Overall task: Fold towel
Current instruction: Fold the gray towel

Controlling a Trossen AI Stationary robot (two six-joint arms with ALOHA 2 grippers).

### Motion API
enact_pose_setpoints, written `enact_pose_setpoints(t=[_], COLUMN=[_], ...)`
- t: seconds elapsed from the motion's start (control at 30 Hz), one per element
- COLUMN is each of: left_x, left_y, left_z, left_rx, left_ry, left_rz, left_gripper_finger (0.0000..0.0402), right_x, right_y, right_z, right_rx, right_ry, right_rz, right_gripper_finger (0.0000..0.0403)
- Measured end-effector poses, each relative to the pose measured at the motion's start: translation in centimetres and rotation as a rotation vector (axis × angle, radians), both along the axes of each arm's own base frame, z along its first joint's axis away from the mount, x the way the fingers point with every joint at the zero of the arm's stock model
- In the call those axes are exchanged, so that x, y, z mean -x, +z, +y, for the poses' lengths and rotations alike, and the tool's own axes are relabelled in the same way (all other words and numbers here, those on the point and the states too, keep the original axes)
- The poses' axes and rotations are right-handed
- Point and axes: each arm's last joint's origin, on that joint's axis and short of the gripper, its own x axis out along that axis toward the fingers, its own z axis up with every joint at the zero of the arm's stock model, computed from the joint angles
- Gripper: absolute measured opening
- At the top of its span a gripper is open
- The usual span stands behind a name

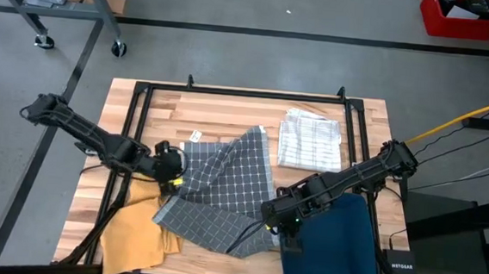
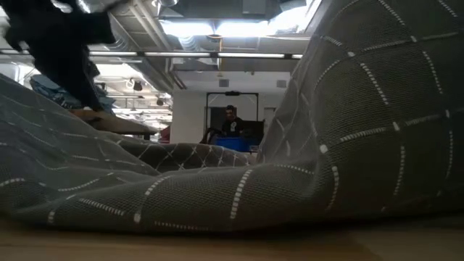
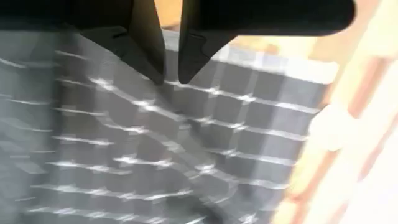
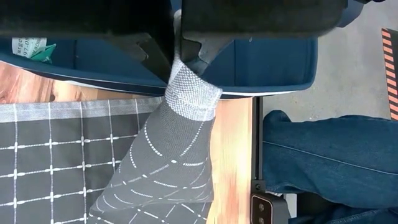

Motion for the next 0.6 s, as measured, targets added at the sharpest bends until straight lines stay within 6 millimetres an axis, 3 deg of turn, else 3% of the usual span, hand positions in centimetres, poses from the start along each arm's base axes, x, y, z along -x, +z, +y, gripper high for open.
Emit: enact_pose_setpoints(t=[0.17,0.4,0.6], left_x=[-1.7,-3.6,-4.7], left_y=[-1.4,-3.9,-6.5], left_z=[1.6,3.9,5.8], left_rx=[-0.070,-0.138,-0.086], left_ry=[0.042,0.085,0.116], left_rz=[0.078,0.215,0.349], left_gripper_finger=[0.0005,0.0001,0.0001], right_x=[0.0,0.0,-0.2], right_y=[0.0,0.0,0.1], right_z=[0.0,0.0,0.1], right_rx=[0.000,-0.001,-0.011], right_ry=[0.000,0.000,0.000], right_rz=[-0.001,-0.006,-0.026], right_gripper_finger=[0.0005,0.0005,0.0005])
